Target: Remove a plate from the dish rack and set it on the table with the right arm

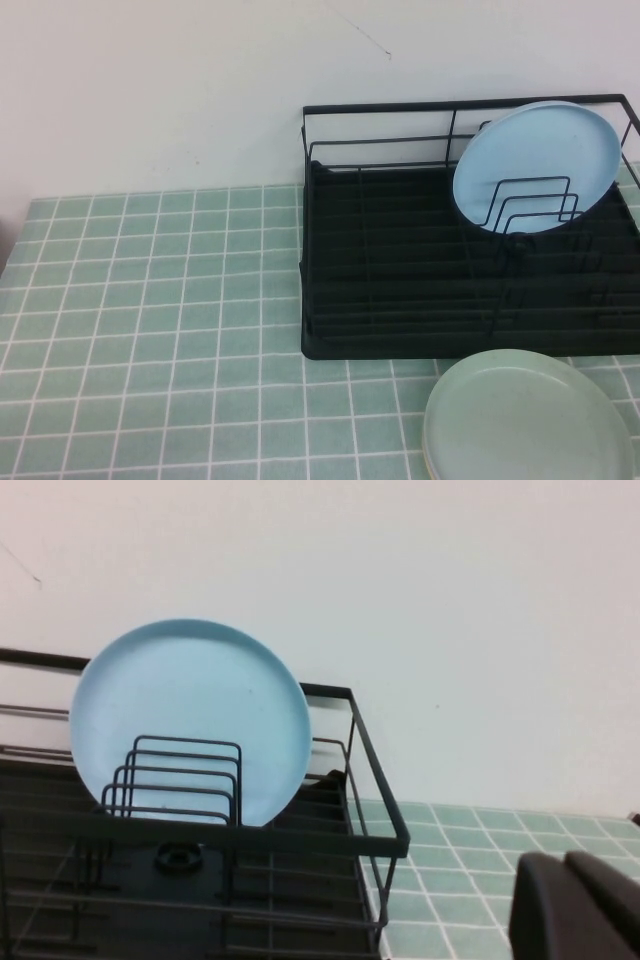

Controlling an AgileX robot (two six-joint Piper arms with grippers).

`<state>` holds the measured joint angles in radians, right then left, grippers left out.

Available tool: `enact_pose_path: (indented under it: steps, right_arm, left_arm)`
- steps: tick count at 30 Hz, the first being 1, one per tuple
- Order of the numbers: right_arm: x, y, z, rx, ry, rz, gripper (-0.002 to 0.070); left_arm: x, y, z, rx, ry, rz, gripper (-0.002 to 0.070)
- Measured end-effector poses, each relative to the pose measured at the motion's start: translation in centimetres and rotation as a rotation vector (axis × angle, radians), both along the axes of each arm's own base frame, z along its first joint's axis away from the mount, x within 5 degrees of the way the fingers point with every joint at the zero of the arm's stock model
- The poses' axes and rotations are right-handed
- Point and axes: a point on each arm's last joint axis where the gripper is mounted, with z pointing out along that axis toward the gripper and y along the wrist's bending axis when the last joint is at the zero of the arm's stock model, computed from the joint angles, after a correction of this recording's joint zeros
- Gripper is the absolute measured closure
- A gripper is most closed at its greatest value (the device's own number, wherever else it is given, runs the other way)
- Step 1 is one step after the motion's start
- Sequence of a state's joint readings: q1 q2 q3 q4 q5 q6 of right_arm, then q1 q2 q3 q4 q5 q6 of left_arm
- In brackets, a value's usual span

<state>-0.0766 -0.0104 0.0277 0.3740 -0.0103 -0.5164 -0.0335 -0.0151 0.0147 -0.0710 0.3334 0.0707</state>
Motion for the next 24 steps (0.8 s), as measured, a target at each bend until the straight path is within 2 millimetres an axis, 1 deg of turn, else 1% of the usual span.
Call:
enact_pose_path:
  steps: [5,7,10,16,24]
  right_arm:
    - [0.0,-0.1,0.0,-0.028,0.006,-0.009,0.0678]
    - [0.0,-0.1,-0.2,-0.009,0.027,-0.009,0.0678]
    - [0.0,-0.1,-1.0,0.017,0.104,-0.012,0.0678]
    - [-0.4,0.1,-2.9,0.081,0.319,-0.001,0.0678]
    - [-0.5,0.2,-3.0,0.117,0.348,-0.005,0.0678]
  left_arm:
    - [0.0,0.0,0.0,0.0,0.0,0.0,0.0678]
    - [0.0,0.0,0.0,0.0,0.0,0.0,0.0678]
    - [0.0,0.0,0.0,0.0,0.0,0.0,0.0678]
    - [0.0,0.0,0.0,0.0,0.0,0.0,0.0678]
    - [0.0,0.0,0.0,-0.003,0.0,0.001,0.0678]
